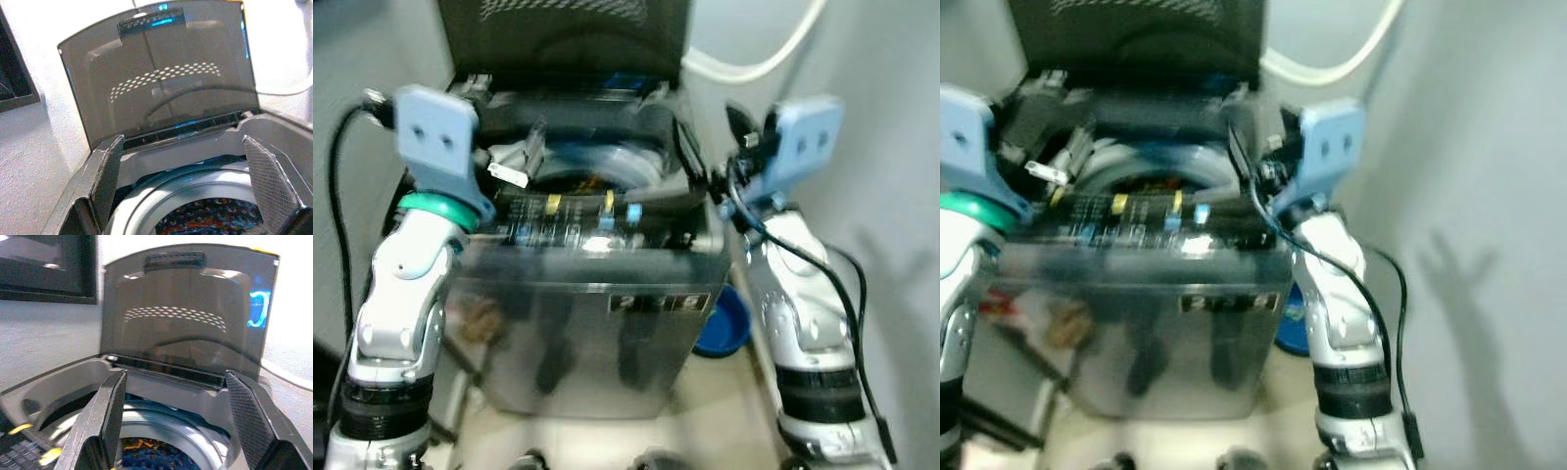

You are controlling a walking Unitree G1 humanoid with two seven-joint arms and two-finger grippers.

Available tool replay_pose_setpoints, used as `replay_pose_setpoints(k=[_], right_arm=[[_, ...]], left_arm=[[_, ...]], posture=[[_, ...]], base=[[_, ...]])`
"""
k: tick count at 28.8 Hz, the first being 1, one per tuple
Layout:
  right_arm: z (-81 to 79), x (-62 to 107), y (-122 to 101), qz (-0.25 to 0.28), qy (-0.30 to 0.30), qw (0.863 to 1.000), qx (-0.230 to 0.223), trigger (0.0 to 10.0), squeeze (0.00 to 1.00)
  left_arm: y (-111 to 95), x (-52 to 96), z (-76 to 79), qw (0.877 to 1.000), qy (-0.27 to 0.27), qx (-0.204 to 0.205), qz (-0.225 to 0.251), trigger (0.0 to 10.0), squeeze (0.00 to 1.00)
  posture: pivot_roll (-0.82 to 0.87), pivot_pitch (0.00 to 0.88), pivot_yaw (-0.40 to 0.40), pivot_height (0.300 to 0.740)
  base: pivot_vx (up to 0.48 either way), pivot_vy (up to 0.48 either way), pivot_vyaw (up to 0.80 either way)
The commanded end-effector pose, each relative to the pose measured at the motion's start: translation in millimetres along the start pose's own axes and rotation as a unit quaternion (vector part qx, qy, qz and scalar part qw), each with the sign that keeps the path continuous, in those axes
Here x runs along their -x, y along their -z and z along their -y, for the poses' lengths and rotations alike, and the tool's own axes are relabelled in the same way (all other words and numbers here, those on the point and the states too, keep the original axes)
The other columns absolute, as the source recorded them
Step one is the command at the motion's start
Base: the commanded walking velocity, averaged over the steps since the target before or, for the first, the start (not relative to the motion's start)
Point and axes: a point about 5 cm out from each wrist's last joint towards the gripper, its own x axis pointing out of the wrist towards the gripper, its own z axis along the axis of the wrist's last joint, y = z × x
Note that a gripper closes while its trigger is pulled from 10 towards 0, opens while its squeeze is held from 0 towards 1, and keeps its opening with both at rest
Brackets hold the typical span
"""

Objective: Clothes washing

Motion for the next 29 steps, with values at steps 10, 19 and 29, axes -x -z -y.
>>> replay_pose_setpoints(k=[10, 19, 29], right_arm=[[-1.3, 0.2, 1.7, -0.006, -0.004, 1.0, 0.022, 10.0, 0.0], [-7.4, 0.1, 3.2, -0.007, -0.027, 0.997, 0.076, 10.0, 0.0], [-15.6, 0.8, 7.6, -0.011, -0.057, 0.992, 0.108, 10.0, 0.0]], left_arm=[[2.2, -0.9, 1.5, 1.0, 0.001, 0.002, -0.005, 10.0, 0.0], [3.0, -0.5, 2.4, 1.0, -0.001, 0.002, -0.006, 10.0, 0.0], [13.7, -0.7, 12.9, 0.999, -0.002, 0.026, -0.045, 10.0, 0.0]], posture=[[0.03, 0.0, -0.007, 0.72], [0.03, 0.0, -0.007, 0.72], [0.03, 0.0, -0.01, 0.72]], base=[[-0.305, 0.0, 0.0], [-0.29, 0.0, 0.5], [0.0, 0.0, 0.8]])
